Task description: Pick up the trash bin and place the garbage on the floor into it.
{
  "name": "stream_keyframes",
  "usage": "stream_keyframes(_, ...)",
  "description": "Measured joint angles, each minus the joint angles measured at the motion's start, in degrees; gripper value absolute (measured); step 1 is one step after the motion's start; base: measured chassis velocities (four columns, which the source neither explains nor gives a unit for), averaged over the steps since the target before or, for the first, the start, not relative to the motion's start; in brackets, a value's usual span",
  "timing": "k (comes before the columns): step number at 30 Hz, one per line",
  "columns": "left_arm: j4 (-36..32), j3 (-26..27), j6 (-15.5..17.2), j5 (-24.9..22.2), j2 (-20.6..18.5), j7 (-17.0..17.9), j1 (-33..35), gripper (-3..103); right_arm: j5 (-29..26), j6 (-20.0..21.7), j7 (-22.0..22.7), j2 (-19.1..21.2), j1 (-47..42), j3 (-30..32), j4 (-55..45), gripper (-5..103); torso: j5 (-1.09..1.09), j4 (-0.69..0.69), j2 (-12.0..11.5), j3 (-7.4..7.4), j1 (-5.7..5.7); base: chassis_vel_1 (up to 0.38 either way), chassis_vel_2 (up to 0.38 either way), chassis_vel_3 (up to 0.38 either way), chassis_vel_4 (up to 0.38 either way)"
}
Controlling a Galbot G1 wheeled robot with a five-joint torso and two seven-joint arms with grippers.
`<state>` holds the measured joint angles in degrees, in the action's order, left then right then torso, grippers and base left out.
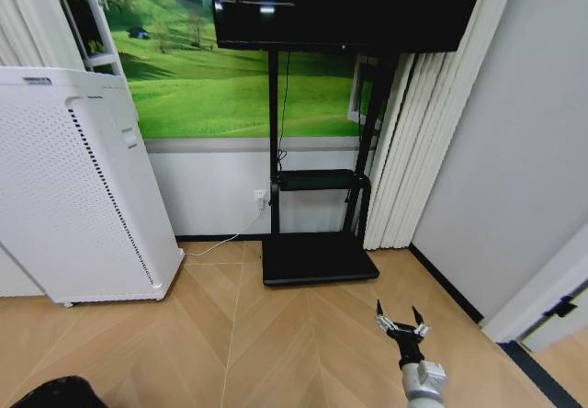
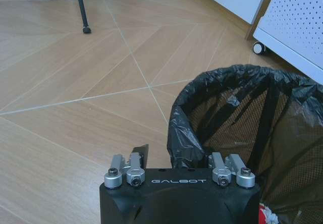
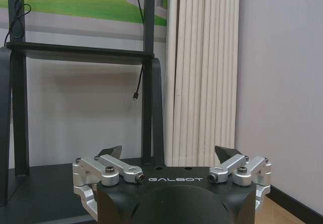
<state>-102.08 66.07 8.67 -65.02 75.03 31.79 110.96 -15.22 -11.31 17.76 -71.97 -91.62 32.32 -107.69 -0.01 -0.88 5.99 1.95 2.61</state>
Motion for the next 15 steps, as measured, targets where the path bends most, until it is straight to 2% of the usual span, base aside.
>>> stream_keyframes(1,-0.1,0.1,0.0,0.0,0.0,0.0,0.1,56,0.0,0.0,0.0,0.0,0.2,0.0,0.0,100,0.01,0.0,0.0,0.0,0.0,0.0,0.0,0.0,0.0)
stream_keyframes(3,-0.3,0.5,-0.3,0.5,-0.1,-0.4,0.4,67,0.0,0.0,0.0,0.0,0.3,-0.1,0.1,100,-0.01,0.01,0.0,0.0,0.0,0.0,0.0,0.0,0.0)
stream_keyframes(4,-0.3,0.5,-0.3,0.5,-0.1,-0.4,0.4,67,0.0,0.0,0.0,0.0,0.3,-0.1,0.1,100,-0.01,0.01,0.0,0.0,0.0,0.0,0.0,0.0,0.0)
stream_keyframes(5,-0.5,0.9,-0.6,1.1,-0.3,-1.1,0.7,77,0.0,-0.1,0.0,-0.2,0.3,-0.1,0.2,100,0.01,0.01,0.0,0.0,0.0,0.0,0.0,0.0,0.0)
stream_keyframes(7,-0.6,1.1,-1.0,1.6,-0.4,-1.6,0.9,77,0.1,-0.1,0.0,-0.3,0.2,-0.2,0.2,100,0.01,0.01,0.0,0.0,0.0,0.0,0.0,0.0,0.0)
stream_keyframes(10,-1.4,2.1,-1.8,2.6,-0.8,-3.0,1.3,93,0.8,-0.1,0.0,-0.6,-0.2,-0.3,0.4,100,0.01,0.0,0.0,0.0,0.0,0.0,0.0,0.0,0.0)
stream_keyframes(15,-3.0,2.9,-2.0,3.7,-1.0,-4.0,1.6,100,1.1,-0.1,-0.1,-0.6,-0.1,-0.4,0.4,100,0.01,0.0,0.0,0.0,0.0,0.0,0.0,0.0,0.0)
